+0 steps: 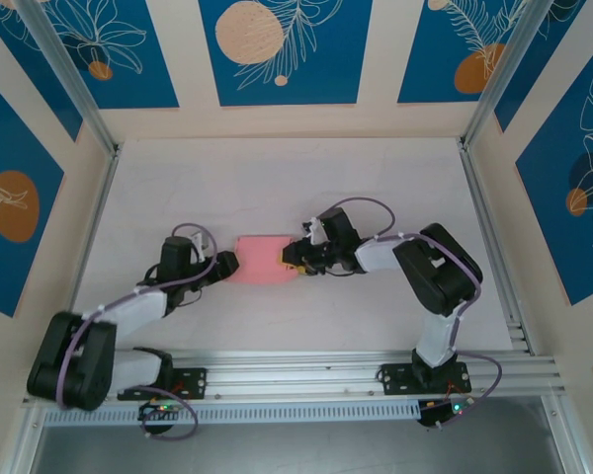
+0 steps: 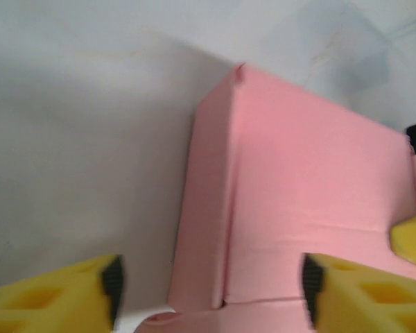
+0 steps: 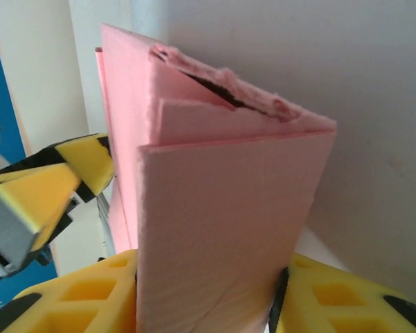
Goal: Fold the paper box
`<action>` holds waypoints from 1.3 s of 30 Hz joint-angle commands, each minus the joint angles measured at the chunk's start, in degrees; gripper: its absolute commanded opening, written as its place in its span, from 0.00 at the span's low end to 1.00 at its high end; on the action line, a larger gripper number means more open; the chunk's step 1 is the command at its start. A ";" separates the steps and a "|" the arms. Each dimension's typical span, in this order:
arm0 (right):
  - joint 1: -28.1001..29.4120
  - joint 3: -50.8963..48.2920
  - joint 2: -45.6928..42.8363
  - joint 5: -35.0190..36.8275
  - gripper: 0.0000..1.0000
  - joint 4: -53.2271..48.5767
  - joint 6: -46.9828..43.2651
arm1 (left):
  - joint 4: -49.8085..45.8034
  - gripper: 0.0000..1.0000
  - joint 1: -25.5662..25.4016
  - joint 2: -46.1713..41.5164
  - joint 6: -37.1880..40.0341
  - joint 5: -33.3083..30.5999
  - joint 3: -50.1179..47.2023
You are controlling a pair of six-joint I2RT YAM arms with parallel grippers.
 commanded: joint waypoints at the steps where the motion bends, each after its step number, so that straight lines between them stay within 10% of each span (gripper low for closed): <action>1: -1.45 0.31 -4.53 -2.70 0.35 -8.56 3.12 | -2.24 0.90 -0.09 -9.51 9.99 -0.95 -0.51; 11: -6.73 5.05 -10.61 -14.77 0.35 -25.37 4.51 | 11.07 0.99 -14.59 -35.45 51.52 0.38 -12.57; 17: -8.49 7.22 -10.83 -20.30 0.35 -30.55 5.80 | 8.62 1.00 -24.29 -28.75 64.73 -8.11 -10.09; 29: -9.64 8.51 -10.23 -24.28 0.36 -38.13 3.86 | 8.49 0.99 -30.00 -11.51 77.08 -24.34 -0.32; 39: -10.32 8.37 -8.30 -27.00 0.39 -38.81 3.34 | -1.86 0.71 -29.93 -9.39 79.04 -19.02 4.91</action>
